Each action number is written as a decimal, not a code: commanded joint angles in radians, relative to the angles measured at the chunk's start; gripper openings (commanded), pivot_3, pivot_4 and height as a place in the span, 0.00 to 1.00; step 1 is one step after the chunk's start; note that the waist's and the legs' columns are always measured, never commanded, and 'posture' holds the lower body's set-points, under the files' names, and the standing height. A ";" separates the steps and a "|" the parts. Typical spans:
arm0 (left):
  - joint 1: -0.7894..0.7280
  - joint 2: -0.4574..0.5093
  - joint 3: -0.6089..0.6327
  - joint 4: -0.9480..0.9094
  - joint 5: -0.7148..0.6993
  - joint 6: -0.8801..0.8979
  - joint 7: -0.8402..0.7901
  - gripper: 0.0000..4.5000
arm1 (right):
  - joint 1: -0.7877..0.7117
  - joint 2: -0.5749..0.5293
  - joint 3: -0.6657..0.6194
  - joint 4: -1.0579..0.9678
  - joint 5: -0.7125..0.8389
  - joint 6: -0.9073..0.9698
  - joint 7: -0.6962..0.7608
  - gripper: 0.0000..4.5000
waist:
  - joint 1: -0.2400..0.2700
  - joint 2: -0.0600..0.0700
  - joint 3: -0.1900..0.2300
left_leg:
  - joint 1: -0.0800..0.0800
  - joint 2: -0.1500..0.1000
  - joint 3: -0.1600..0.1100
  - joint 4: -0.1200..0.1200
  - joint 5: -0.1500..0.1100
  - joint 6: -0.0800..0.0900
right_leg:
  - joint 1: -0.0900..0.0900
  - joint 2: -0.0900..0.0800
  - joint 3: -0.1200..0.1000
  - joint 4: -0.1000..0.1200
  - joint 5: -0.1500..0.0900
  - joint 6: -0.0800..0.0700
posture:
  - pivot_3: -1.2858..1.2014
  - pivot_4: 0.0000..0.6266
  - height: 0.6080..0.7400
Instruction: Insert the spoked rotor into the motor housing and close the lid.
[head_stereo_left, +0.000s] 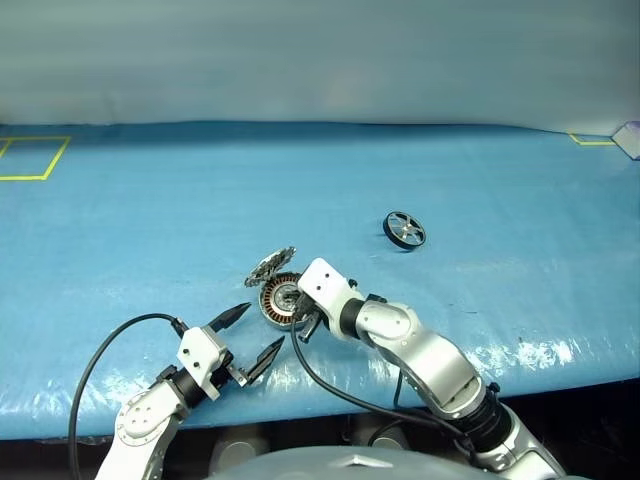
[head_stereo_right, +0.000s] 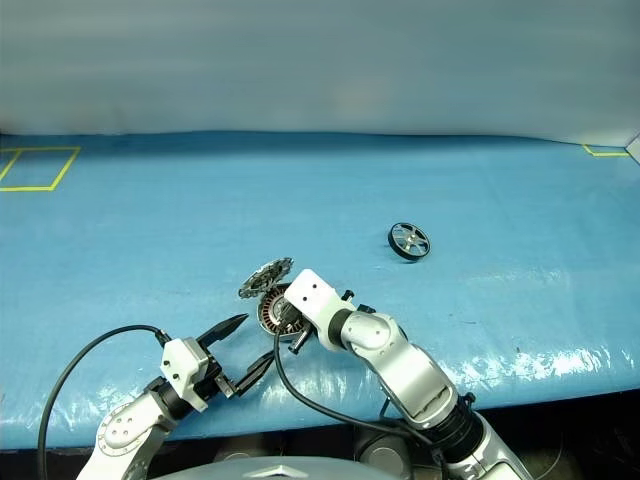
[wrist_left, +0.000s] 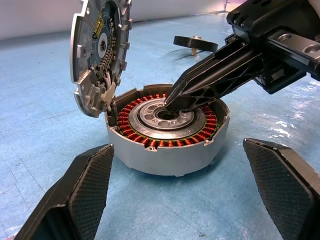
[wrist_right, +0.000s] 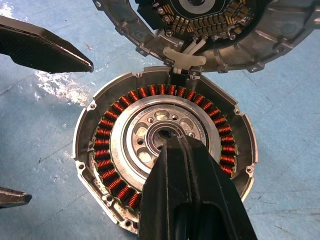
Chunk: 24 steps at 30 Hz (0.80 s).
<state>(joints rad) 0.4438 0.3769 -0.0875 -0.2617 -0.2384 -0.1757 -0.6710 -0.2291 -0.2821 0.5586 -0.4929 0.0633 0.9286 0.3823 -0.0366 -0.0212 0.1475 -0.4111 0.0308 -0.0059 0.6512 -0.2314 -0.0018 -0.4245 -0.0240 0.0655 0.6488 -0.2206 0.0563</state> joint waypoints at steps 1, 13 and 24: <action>-0.002 -0.001 0.001 -0.001 -0.011 -0.004 -0.001 1.00 | 0.007 0.001 -0.015 -0.032 0.011 0.016 0.003 0.00 | 0.000 0.000 0.000 | 0.000 0.000 0.000 0.000 0.000 0.000 | 0.000 0.000 0.000 0.000 0.000 0.000 | 0.52 0.24 1.00; -0.017 0.000 -0.004 0.006 -0.010 0.003 -0.008 1.00 | -0.073 -0.213 -0.433 -0.036 0.151 0.042 0.127 0.00 | 0.001 0.000 0.001 | -0.001 -0.001 0.000 0.000 0.000 0.000 | 0.000 -0.001 0.000 -0.001 0.000 0.001 | 0.52 0.24 1.00; -0.031 -0.009 -0.009 0.024 -0.007 -0.006 -0.008 1.00 | -0.199 -0.340 -0.511 0.265 0.122 -0.046 0.144 0.74 | 0.000 0.001 0.001 | -0.002 -0.001 0.001 -0.001 0.000 0.001 | 0.000 0.001 0.001 -0.001 0.001 0.001 | 0.52 0.24 1.00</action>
<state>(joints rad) 0.4103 0.3741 -0.0899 -0.2343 -0.2383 -0.1671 -0.6778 -0.4072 -0.6231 0.0796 -0.2322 0.1894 0.8993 0.5355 -0.0366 -0.0197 0.1489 -0.4128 0.0296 -0.0046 0.6503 -0.2316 -0.0012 -0.4245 -0.0236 0.0674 0.6472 -0.2194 0.0579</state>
